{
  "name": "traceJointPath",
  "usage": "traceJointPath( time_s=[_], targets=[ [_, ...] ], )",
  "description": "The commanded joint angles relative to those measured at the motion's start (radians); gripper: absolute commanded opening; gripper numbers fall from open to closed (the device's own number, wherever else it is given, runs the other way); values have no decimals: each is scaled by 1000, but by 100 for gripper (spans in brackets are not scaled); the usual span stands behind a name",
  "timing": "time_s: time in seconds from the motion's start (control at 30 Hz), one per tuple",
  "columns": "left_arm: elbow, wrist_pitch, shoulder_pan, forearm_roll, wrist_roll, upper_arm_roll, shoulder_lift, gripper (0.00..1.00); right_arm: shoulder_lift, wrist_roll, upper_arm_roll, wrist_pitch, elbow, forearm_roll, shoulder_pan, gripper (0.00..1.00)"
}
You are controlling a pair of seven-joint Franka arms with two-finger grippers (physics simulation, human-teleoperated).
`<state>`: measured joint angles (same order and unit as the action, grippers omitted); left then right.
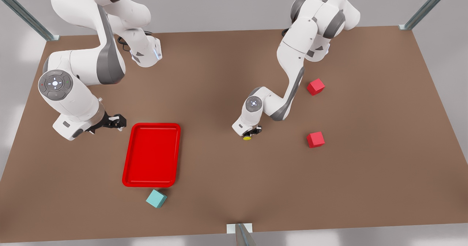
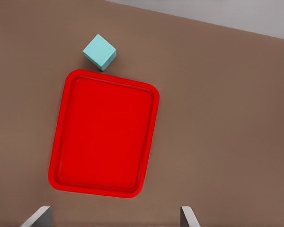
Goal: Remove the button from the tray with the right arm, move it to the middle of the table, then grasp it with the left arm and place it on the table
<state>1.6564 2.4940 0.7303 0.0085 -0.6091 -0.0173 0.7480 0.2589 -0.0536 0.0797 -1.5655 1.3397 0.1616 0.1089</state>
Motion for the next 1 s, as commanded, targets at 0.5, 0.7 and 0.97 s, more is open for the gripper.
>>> traceJointPath(
  time_s=[0.5,0.7,0.97],
  targets=[
    [-262,-319,83,885,-2251,-141,13,36,-1,55,0,1,0,1,3,100],
    [-260,-653,84,1236,-2480,-141,139,36,-1,55,0,1,0,1,3,100],
    [-254,-721,83,1421,-2552,-141,269,36,-1,55,0,1,0,1,3,100]
  ],
)
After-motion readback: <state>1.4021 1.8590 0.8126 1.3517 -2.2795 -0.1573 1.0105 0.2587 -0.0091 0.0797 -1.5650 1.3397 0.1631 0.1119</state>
